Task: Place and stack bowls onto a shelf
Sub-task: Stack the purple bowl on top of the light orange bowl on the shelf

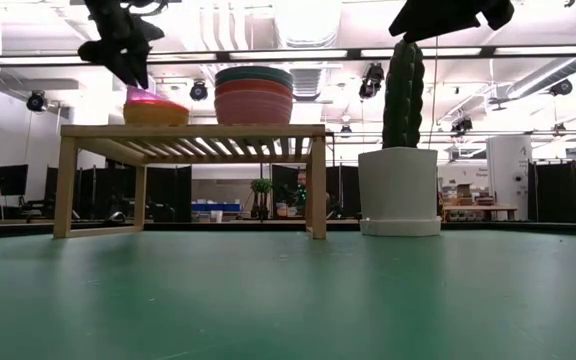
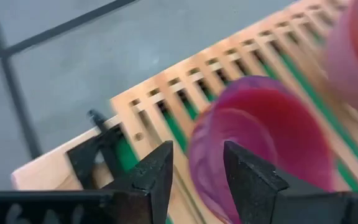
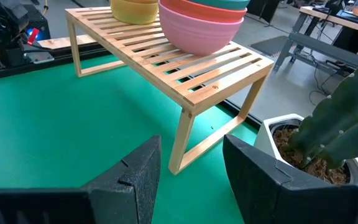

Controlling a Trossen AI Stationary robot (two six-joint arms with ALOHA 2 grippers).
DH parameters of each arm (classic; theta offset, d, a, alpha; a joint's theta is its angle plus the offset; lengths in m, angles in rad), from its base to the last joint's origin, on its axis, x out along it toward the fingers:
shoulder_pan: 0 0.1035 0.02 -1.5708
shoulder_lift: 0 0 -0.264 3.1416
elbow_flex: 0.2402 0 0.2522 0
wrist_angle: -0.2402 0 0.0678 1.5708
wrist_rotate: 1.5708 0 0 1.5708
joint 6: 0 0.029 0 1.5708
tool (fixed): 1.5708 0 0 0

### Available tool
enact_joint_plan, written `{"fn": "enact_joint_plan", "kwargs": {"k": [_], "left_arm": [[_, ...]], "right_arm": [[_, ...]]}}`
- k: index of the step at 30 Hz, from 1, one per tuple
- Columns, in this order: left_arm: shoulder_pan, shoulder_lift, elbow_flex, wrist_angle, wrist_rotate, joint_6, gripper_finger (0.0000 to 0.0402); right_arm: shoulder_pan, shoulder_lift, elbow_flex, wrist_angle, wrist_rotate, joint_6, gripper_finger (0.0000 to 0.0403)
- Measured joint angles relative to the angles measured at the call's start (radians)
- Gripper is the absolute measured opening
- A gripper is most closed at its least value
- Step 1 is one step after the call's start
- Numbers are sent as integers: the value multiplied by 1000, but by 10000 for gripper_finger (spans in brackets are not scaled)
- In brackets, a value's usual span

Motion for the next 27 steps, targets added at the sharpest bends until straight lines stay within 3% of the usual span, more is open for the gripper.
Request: {"fn": "enact_joint_plan", "kwargs": {"k": [4, 8, 13, 16, 19, 27], "left_arm": [[-2, -32, 0, 8, 116, 55, 126], [-21, -77, -9, 7, 140, 68, 106], [-26, -117, -53, 14, 137, 46, 39], [-26, -131, -103, 18, 65, 22, 7], [-25, -133, -157, 29, 16, 14, 6], [-25, -134, -240, 83, 17, 0, 1]], "right_arm": [[0, 0, 0, 0, 0, 0, 164], [0, 0, 0, 0, 0, 0, 164], [0, 0, 0, 3, 0, 0, 164], [0, 0, 0, 4, 0, 0, 164], [0, 0, 0, 4, 0, 0, 164], [0, 0, 0, 11, 0, 0, 164]]}}
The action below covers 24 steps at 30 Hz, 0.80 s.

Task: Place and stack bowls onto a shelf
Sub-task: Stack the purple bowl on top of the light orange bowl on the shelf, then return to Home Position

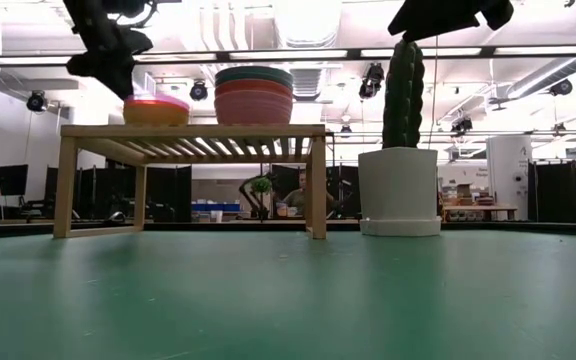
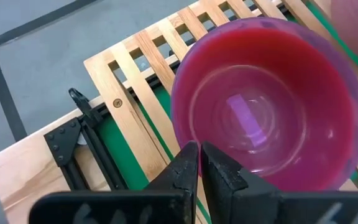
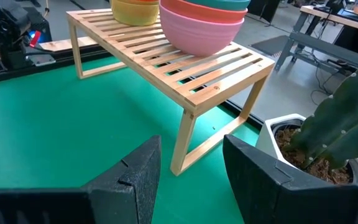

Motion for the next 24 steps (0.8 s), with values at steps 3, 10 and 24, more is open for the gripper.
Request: {"fn": "enact_joint_plan", "kwargs": {"k": [3, 10, 24], "left_arm": [[-1, -7, -2, 2, 2, -13, 0], [-83, -126, -99, 100, 95, -77, 0], [-767, -494, -623, 906, 154, -324, 0]], "right_arm": [[0, 0, 0, 0, 0, 0, 164], [0, 0, -28, 1, 0, -42, 164], [-52, -23, -141, 443, -502, -508, 164]]}}
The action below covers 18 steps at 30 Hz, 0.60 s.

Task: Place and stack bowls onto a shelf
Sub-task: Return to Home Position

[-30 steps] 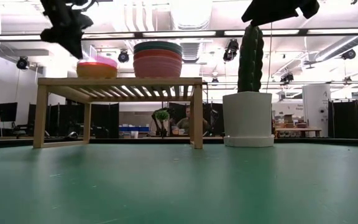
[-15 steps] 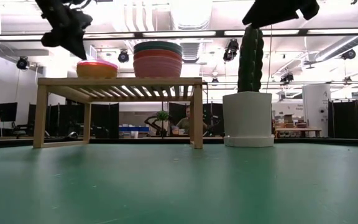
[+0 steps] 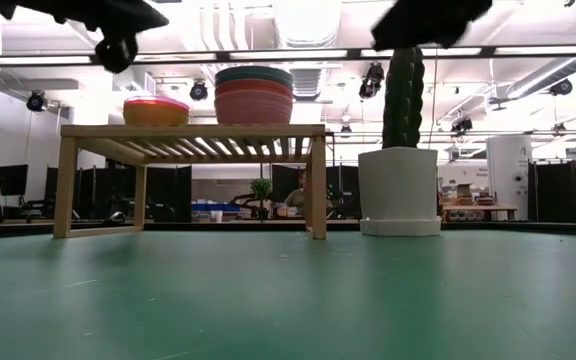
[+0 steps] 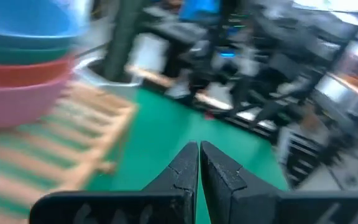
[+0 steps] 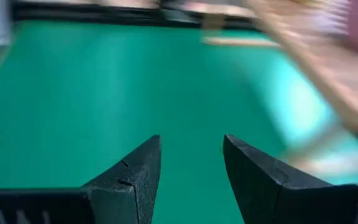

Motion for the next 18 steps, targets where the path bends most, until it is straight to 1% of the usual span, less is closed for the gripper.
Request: {"fn": "enact_joint_plan", "kwargs": {"k": [2, 3, 5, 8, 11, 15, 18], "left_arm": [[-109, -16, -50, 70, -37, 52, 0], [-156, -22, -70, 75, -56, 84, 0], [-243, -34, -102, 77, -101, 129, 0], [-332, -56, -139, 68, -164, 165, 0], [-374, -85, -168, 72, -167, 203, 0], [-375, -130, -215, 72, -174, 246, 0], [-374, -173, -253, 79, -174, 266, 0]], "right_arm": [[-19, -2, -14, 85, -139, -126, 164], [-29, -8, -21, 113, -187, -168, 164], [-54, -38, -38, 124, -239, -214, 164], [-93, -97, -81, 132, -266, -231, 164], [-135, -162, -154, 170, -323, -233, 164], [-187, -258, -265, 297, -412, -234, 164], [-211, -329, -348, 346, -422, -234, 164]]}}
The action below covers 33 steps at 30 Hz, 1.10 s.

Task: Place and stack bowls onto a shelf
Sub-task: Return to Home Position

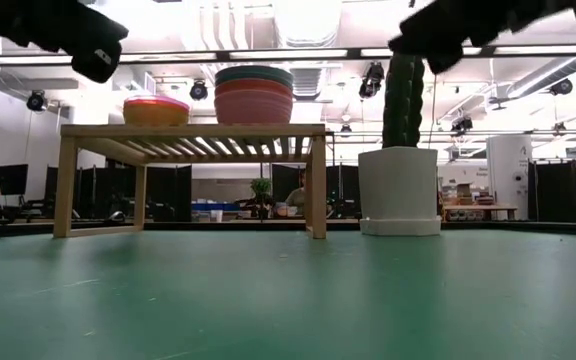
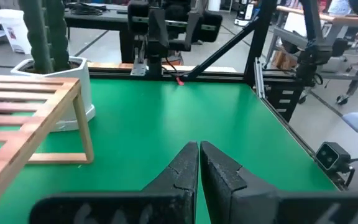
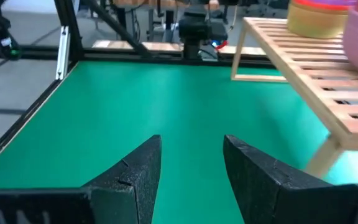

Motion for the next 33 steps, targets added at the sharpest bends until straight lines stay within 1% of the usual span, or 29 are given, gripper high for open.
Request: {"fn": "enact_joint_plan", "kwargs": {"k": [9, 19, 22, 28, 33], "left_arm": [[3, -163, -102, -4, -19, -1, 0], [3, -370, -220, -2, -78, -30, 0], [3, -426, -256, -3, -102, -30, 0], [5, -423, -303, 14, -164, -54, 0], [6, -428, -331, 37, -160, -64, 0]], "right_arm": [[-17, -240, -164, 11, 0, 24, 164], [-17, -492, -309, 1, 8, -2, 164], [-21, -568, -342, -25, 9, -15, 164], [-41, -722, -357, -128, 45, -38, 164], [-47, -839, -359, -221, 53, -44, 164]]}}
